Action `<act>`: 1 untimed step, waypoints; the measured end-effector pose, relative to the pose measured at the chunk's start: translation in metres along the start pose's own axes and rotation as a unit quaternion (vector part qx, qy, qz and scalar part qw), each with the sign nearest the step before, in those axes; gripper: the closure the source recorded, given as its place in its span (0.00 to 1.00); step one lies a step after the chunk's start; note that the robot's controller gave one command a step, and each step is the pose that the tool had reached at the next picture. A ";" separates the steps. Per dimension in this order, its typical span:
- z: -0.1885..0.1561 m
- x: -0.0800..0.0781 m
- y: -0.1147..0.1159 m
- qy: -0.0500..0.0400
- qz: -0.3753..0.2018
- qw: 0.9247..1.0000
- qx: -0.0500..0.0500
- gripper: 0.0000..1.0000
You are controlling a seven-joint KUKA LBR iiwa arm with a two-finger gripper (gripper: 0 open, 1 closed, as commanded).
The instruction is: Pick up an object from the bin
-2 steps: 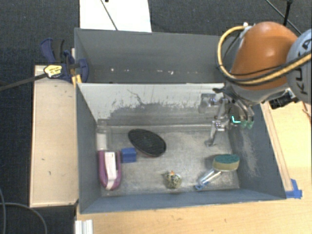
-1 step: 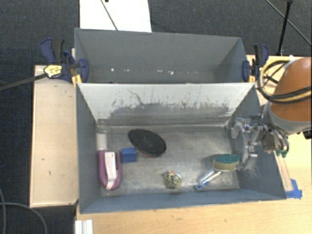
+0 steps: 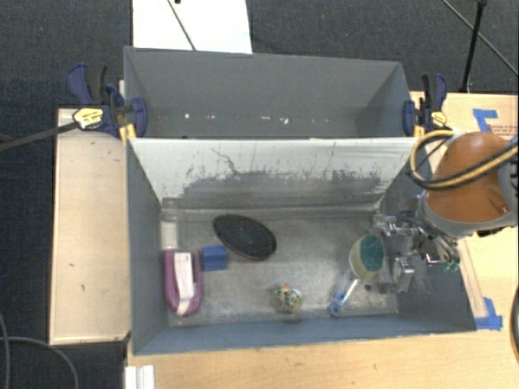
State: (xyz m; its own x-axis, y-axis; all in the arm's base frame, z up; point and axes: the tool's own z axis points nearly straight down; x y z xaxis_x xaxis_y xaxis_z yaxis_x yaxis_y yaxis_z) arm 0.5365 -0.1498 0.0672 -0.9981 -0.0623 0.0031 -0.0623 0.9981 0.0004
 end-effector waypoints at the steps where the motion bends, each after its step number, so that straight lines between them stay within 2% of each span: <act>1: -0.004 -0.001 0.001 -0.003 -0.001 1.000 0.001 1.00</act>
Offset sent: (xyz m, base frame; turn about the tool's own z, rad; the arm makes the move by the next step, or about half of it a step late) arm 0.0000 0.0000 0.0000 0.0000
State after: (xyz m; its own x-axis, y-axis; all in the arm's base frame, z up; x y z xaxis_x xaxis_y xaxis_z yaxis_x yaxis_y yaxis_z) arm 0.5379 -0.1488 0.0710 -0.9979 -0.0645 -0.0022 -0.0645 0.9979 -0.0006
